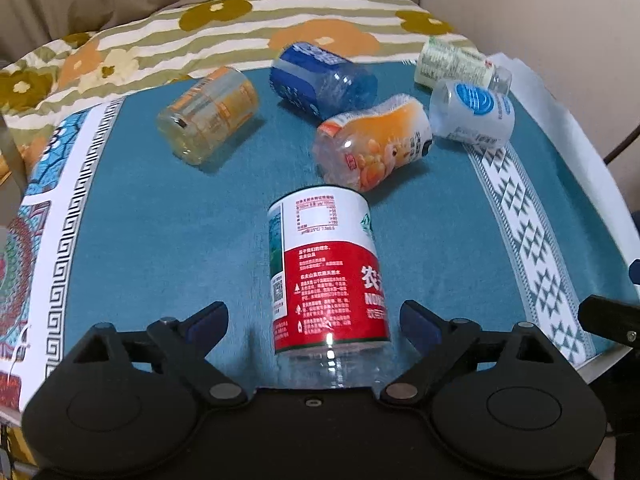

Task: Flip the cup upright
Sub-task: 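Grasp the red-labeled cup with the right tool while the left tool releases it, then rotate the held cup with the right tool until its open rim faces up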

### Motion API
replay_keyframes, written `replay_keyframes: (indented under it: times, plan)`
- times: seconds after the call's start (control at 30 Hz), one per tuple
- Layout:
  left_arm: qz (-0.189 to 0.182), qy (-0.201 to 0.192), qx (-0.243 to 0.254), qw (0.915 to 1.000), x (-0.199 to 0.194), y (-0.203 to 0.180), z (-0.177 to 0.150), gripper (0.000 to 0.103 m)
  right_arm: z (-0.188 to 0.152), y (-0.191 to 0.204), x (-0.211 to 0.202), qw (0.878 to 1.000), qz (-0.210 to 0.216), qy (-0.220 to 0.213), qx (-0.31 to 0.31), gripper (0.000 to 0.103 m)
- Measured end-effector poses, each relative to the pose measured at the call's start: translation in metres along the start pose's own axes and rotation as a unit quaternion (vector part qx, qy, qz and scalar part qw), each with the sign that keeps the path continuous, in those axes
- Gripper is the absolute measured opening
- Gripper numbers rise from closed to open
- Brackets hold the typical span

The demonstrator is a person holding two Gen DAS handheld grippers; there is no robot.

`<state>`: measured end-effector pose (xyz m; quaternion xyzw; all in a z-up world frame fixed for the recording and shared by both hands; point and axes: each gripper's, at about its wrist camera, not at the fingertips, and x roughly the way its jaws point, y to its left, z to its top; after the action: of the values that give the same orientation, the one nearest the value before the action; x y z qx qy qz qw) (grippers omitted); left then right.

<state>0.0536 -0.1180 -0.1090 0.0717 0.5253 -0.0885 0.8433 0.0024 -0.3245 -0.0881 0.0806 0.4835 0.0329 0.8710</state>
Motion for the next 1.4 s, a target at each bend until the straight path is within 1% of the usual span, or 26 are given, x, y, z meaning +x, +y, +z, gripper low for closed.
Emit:
replay_keyframes:
  times: [0.2,0.23,0.27,0.3,0.4,0.5,0.6,0.73,0.87,0.93,1.03,1.2,1.37,1.4]
  plan:
    - [0.022,-0.024,-0.025,0.9992,-0.040,0.003,-0.005,0.097,0.020,0.002,-0.008,1.000,0.027,0.000,-0.010,0.103]
    - [0.026,-0.028,-0.030,0.9988,-0.046,0.006,-0.007,0.098,0.024,0.005,-0.009,0.999,0.032,0.001,-0.013,0.103]
    - [0.029,-0.030,-0.035,0.9985,-0.052,0.010,-0.009,0.103,0.029,0.008,-0.008,0.999,0.038,0.004,-0.017,0.103]
    - [0.031,-0.033,-0.042,0.9981,-0.058,0.014,-0.012,0.103,0.035,0.012,-0.007,0.999,0.045,0.008,-0.019,0.103]
    - [0.028,-0.034,-0.059,0.9973,-0.070,0.029,-0.018,0.103,0.051,0.026,-0.004,0.997,0.067,0.017,-0.024,0.103]
    - [0.021,-0.036,-0.067,0.9969,-0.079,0.046,-0.025,0.103,0.065,0.046,0.003,0.996,0.073,0.028,-0.037,0.103]
    - [0.016,-0.048,-0.071,0.9962,-0.088,0.065,-0.034,0.103,0.079,0.069,0.018,0.995,0.081,0.049,-0.040,0.103]
    - [0.008,-0.059,-0.076,0.9954,-0.096,0.093,-0.040,0.103,0.093,0.093,0.054,0.991,0.092,0.098,-0.018,0.103]
    - [-0.014,-0.052,-0.083,0.9951,-0.094,0.121,-0.048,0.103,0.100,0.114,0.092,0.986,0.091,0.142,0.005,0.103]
    - [-0.027,-0.045,-0.089,0.9947,-0.090,0.135,-0.052,0.103,0.102,0.122,0.107,0.984,0.086,0.157,0.016,0.103]
    - [-0.035,-0.032,-0.094,0.9945,-0.084,0.151,-0.057,0.103,0.102,0.130,0.125,0.982,0.074,0.172,0.022,0.103]
    - [-0.042,-0.020,-0.094,0.9945,-0.076,0.173,-0.062,0.103,0.101,0.133,0.138,0.980,0.061,0.183,0.044,0.103]
    - [-0.055,-0.010,-0.094,0.9940,-0.067,0.188,-0.059,0.103,0.096,0.130,0.143,0.978,0.055,0.187,0.074,0.103]
    - [-0.056,-0.009,-0.093,0.9941,-0.065,0.189,-0.057,0.103,0.094,0.129,0.144,0.977,0.056,0.188,0.080,0.102]
